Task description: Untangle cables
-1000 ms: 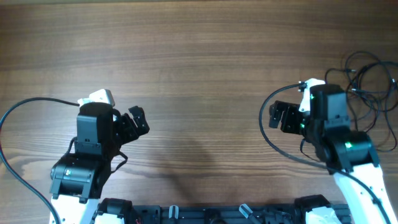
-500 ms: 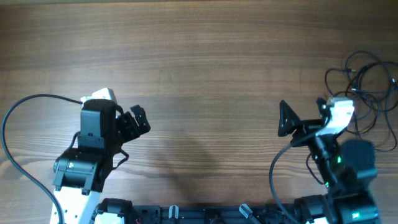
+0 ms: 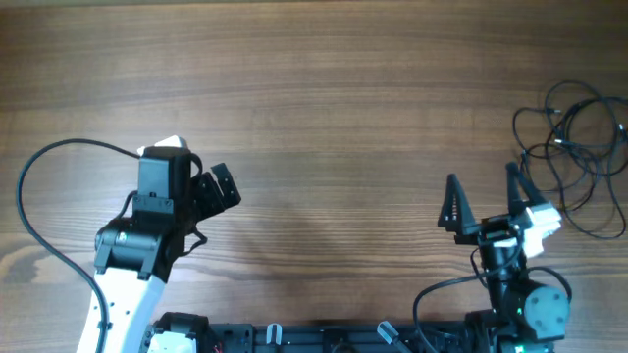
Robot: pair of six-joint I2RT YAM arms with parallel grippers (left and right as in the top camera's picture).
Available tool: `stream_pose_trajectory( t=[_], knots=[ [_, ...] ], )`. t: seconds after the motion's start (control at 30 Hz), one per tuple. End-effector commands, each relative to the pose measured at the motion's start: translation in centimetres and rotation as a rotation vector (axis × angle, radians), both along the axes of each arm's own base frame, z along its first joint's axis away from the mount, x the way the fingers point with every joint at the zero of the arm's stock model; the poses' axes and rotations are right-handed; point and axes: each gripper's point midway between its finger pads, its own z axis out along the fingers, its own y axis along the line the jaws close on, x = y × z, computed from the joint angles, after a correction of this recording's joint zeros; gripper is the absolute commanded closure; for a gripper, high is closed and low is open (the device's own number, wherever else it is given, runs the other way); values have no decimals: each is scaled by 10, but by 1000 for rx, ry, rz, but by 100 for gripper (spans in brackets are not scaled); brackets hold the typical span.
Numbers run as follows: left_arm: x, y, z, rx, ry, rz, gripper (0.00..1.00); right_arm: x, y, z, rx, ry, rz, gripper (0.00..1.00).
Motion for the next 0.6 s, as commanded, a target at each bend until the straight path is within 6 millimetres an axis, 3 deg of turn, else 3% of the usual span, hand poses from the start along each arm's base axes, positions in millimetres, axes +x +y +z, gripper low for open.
stream_pose_trajectory(
  t=[0.0,0.2,0.33,0.57],
  knots=[
    [0,3,-9,12,30,22,0,-1,-7,-3,-14,-64,-33,0],
    [1,3,-15,17,59,22,0,8,-6,-32,-184,24,-69,0],
    [1,3,-16,17,60,22,0,14,3,-90,-211,255,-1,0],
    [1,3,-16,17,60,21,0,14,1,-91,-191,264,-5,0]
  ],
)
